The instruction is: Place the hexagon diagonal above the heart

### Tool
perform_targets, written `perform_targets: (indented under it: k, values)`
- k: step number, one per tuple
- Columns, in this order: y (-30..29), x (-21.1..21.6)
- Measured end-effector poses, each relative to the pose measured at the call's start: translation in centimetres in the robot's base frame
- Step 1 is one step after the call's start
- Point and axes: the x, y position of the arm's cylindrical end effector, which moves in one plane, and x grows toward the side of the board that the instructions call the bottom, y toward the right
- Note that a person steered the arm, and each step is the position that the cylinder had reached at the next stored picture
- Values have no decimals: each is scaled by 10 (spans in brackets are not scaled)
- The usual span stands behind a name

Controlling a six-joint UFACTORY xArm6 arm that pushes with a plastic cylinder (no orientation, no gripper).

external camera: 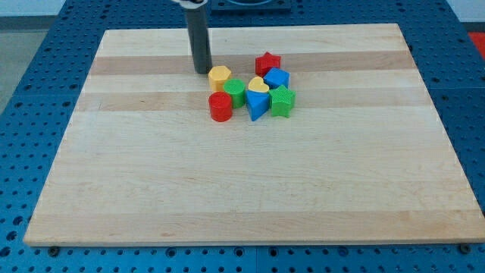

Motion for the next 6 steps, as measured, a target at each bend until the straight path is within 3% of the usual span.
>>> perform_targets:
  k: [3, 4, 5, 6]
  values:
    - [49, 11]
    - [18, 1]
    - [33, -53]
    - [95, -85]
